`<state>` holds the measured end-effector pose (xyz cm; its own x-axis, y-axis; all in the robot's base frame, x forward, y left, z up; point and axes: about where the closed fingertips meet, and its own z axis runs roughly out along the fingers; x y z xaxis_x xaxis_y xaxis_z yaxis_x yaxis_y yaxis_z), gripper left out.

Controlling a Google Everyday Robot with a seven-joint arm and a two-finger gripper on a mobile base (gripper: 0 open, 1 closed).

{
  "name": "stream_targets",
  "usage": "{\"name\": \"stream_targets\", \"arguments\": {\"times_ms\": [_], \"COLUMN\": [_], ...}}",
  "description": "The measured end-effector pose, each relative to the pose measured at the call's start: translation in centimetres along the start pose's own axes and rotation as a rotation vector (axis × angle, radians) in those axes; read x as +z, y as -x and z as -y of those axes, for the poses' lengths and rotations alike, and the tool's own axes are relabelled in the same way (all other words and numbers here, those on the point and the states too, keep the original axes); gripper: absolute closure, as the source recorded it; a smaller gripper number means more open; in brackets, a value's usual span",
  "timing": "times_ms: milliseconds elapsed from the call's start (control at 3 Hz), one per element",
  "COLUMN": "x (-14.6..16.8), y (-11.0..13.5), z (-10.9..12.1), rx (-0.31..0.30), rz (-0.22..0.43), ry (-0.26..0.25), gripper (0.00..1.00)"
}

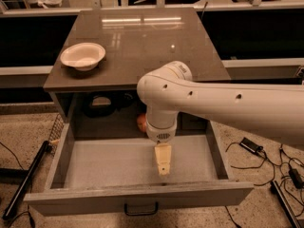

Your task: Pick apple from top drawer and place on counter

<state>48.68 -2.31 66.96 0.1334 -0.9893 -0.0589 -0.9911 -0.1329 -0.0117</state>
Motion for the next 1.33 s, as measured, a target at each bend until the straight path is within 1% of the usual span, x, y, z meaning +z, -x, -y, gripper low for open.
{"name": "stream_targets", "arguments": {"times_ms": [333, 667, 1000, 1333], "x": [0.0, -0.5, -0.8, 0.1], "y": [0.1, 0.9, 0.6, -1.0], "z": [0.1, 1.0, 2.7, 4.4], "rx": [-0.007, 0.005, 0.065, 0.148], "rz": [0.006, 0.029, 0.061, 0.084], "ry": [0.018, 0.013, -0.012, -0.019], "gripper": [0.00, 0.00, 0.00, 0.00]}}
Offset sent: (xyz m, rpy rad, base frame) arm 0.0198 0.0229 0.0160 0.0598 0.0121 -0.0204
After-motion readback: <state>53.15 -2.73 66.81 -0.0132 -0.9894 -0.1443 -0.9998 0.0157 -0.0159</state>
